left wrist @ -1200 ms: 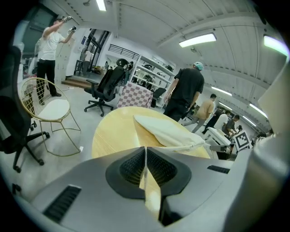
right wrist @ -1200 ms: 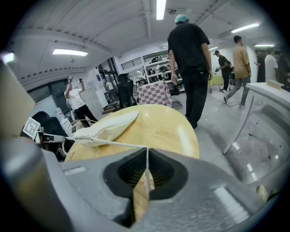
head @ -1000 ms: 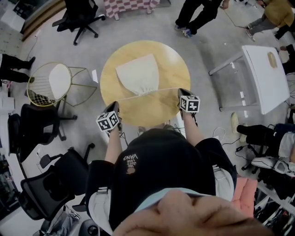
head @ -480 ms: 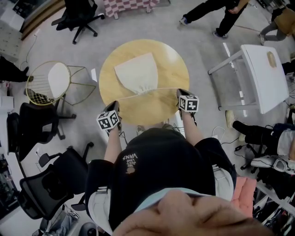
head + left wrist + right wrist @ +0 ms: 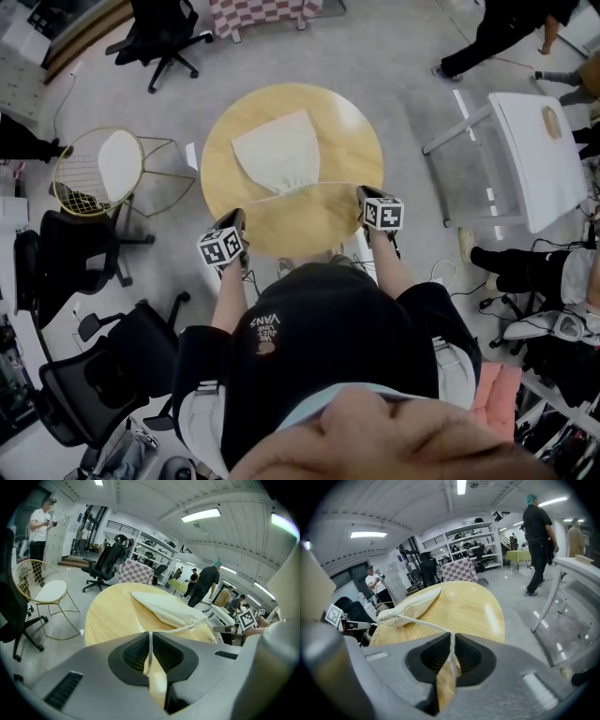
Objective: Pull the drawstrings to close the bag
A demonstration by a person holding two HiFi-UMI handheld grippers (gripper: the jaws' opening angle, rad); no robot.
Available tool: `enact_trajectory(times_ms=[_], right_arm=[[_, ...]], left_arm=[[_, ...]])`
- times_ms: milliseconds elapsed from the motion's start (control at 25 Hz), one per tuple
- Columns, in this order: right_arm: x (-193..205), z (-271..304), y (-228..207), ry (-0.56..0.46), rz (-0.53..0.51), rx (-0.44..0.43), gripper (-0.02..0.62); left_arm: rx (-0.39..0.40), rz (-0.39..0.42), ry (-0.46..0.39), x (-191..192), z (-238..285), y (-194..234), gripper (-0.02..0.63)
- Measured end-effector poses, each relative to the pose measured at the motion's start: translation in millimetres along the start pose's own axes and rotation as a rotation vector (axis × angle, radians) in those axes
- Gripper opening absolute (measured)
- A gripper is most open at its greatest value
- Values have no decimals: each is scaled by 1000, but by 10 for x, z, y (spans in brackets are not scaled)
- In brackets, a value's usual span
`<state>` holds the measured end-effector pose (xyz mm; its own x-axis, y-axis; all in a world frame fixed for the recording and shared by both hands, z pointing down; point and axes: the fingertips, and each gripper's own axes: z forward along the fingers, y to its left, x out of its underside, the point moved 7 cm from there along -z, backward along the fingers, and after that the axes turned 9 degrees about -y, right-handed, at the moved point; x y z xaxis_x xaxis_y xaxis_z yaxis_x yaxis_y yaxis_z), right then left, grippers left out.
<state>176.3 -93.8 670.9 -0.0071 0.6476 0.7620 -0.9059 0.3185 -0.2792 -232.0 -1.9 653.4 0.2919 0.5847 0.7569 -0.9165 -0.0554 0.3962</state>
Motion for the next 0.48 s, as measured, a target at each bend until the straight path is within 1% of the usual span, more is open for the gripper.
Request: enact_trajectory(times_ms=[120,280,320,400,480], right_arm=[[10,-13,3,7,9,-3,41],[27,-3,0,11,11,-15,43],[31,-4,-4,13,13,-14,56],[30,-18,-4,14,17,-10,75],[24,-23,1,9,19,-5,75]], left_arm=[[6,-1,5,5,8,-15,49],[21,-5,11,28,18,-39,52],[23,-7,11,32,17,-42,54],[29,-13,10,36,8,-42,86],[32,-16,8,34,-1,-27,89]])
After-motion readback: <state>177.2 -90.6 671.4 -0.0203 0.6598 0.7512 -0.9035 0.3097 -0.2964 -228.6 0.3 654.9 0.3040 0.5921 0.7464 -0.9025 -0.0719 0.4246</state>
